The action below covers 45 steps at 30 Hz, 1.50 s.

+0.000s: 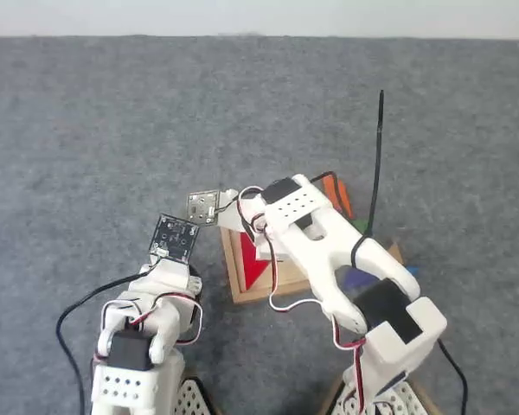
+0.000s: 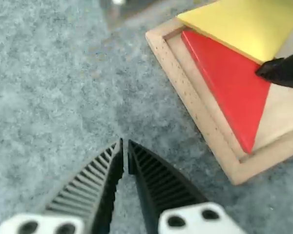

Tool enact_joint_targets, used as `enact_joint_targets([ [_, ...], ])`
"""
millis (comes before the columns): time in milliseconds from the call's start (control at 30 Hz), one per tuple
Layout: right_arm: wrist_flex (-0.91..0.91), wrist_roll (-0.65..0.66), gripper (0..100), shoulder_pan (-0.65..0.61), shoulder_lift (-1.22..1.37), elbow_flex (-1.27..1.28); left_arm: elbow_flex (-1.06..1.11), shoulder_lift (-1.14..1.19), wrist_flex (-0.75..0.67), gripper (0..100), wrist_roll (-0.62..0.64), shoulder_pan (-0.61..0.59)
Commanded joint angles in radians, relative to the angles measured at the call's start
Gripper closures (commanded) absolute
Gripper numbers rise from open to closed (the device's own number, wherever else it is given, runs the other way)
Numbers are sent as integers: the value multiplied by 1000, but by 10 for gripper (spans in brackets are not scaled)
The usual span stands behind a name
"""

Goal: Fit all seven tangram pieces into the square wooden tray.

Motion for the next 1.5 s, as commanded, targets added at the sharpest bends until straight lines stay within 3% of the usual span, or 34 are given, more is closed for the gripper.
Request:
enact_joint_targets([
  [0,-13,6,704,24,-42,-17,-10,-15,3,981,-2,-3],
  [367,-10,-9,704,96,-120,-12,-10,-15,3,981,-2,-3],
  [967,-10,11,707,97,-22,-25,-10,-15,3,981,-2,-3],
  [1467,22,-3,707,-45,5,-28,-10,-15,3,981,-2,-3],
])
